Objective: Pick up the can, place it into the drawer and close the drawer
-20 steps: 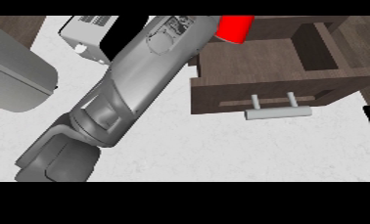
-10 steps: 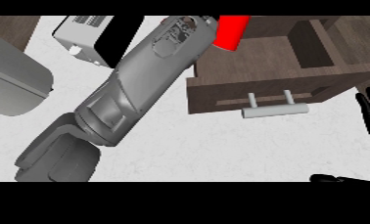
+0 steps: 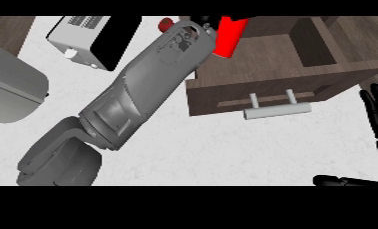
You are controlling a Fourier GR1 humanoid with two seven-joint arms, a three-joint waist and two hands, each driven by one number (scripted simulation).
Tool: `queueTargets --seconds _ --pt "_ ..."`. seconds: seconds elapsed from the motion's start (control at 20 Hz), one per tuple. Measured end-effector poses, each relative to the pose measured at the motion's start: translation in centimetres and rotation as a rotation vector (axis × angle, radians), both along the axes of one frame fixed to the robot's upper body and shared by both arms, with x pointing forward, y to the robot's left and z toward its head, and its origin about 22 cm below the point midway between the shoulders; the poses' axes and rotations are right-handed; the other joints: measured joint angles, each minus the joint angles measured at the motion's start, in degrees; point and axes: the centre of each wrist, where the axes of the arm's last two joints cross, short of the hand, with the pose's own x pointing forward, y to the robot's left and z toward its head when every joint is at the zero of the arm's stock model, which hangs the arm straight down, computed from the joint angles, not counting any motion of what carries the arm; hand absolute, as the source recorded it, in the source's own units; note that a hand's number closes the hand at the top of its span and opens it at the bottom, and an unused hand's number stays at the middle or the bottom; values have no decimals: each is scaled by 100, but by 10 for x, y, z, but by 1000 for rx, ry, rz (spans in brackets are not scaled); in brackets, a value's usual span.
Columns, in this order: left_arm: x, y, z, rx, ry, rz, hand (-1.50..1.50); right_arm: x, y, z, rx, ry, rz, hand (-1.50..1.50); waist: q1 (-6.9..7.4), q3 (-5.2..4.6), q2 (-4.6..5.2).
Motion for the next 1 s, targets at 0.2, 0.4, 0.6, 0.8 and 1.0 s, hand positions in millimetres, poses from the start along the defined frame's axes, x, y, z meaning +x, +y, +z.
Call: queueTargets --seconds 0.2,0.4,0.6,0.8,1.0 --pt "1 1 -5 28 -13 19 -150 1 -1 5 -7 -5 9 -150 -64 1 12" --pt "3 6 -15 31 -12 49 -150 4 1 5 -14 -11 17 -150 -89 0 35" --pt "4 10 -21 28 -17 84 -150 5 3 9 -18 -17 21 -150 -107 -1 41" --pt "3 9 -24 22 -21 110 -150 5 0 8 -13 -15 26 -150 -126 -1 31" --pt "2 10 -28 0 -22 127 -150 2 -1 11 -39 -35 22 -150 -137 -2 31"
